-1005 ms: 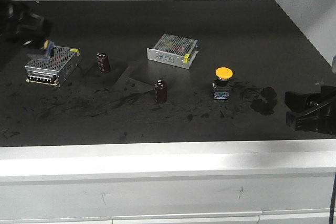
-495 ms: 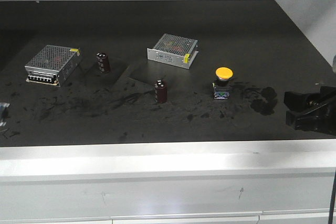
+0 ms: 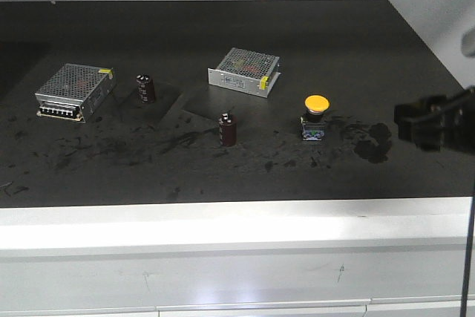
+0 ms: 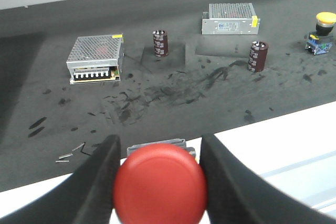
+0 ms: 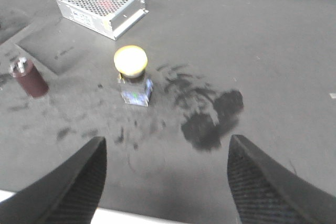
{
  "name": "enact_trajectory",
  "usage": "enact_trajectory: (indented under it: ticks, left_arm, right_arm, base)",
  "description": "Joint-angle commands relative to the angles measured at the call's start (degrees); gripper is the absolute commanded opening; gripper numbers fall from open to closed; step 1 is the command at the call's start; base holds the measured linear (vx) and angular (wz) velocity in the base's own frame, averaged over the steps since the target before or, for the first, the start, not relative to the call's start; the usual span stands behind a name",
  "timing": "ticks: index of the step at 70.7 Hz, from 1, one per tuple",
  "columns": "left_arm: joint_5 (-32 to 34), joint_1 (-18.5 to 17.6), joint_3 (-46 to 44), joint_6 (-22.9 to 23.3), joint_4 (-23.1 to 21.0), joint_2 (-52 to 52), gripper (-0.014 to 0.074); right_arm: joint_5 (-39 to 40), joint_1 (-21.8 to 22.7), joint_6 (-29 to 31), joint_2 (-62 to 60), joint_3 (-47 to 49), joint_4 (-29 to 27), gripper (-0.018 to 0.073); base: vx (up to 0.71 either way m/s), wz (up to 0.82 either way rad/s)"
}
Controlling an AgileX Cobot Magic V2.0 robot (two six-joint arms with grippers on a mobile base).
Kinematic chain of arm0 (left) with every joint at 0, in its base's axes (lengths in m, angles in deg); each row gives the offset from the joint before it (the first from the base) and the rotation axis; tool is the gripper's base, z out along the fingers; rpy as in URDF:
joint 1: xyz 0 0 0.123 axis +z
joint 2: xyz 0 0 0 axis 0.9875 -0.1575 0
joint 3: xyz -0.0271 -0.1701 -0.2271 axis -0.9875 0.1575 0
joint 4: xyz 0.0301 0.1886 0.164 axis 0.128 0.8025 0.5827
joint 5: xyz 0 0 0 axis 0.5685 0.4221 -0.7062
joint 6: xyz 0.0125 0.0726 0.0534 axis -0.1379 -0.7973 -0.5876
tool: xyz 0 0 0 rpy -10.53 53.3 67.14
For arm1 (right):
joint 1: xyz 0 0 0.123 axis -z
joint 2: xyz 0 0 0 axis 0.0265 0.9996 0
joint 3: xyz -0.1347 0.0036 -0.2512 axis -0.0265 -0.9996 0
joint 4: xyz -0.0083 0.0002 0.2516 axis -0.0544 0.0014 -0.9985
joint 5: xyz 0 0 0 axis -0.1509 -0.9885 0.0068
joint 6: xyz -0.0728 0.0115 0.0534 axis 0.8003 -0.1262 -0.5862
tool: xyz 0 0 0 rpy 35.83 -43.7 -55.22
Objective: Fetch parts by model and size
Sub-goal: 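Lower the right gripper onto the yellow-capped switch and close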
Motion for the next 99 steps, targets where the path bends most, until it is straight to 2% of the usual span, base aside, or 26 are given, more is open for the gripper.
enact_trajectory:
  ticks: [1, 15, 23, 35, 48, 61, 71, 99]
  left_arm:
    - [3.99, -0.3, -1.34, 0.31, -0.17, -0.5, -0.0006]
    - [3.99, -0.3, -1.34, 0.31, -0.17, -0.5, -0.0006]
    - [3.99, -0.3, -1.34, 0.31, -0.17, -0.5, -0.0006]
    - [3.99, -0.3, -1.34, 0.31, -0.17, -0.5, -0.0006]
    - [3.99, -0.3, -1.34, 0.31, -0.17, -0.5, -0.0006]
    - [3.99, -0.3, -1.34, 0.31, -0.17, -0.5, -0.0006]
    - [3.99, -0.3, -1.34, 0.31, -0.17, -0.5, -0.0006]
    - [3.99, -0.3, -1.34, 0.31, -0.17, -0.5, -0.0006]
  right_arm:
    - [-0.68, -0.09, 0.51, 3.87, 7.35, -0.55, 0.0462]
    - [-5.41, -5.77, 0.42, 15.14, 21.87, -0.73, 0.0462]
    - [-12.02, -8.52, -0.89, 22.72, 32.39, -0.65, 0.0462]
    - [-25.53, -8.33, -7.83, 33.59, 46.34, 1.11, 0.0462]
    - [-32.57, -8.54, -8.24, 42.1, 56.82, 1.58, 0.047]
    - [-36.93, -8.34, -10.62, 47.72, 61.95, 5.29, 0.0515]
    - [-40.01, -8.34, -11.2, 51.53, 64.62, 6.16, 0.0554]
    - [-40.25, -8.34, -13.49, 57.02, 64.9, 8.01, 0.0548]
  base:
    - [0.0, 0.0]
    - [0.0, 0.0]
    - [0.0, 0.0]
    - [0.0, 0.0]
    - [0.0, 0.0]
    - [0.0, 0.0]
    - [0.0, 0.0]
    - [0.0, 0.0]
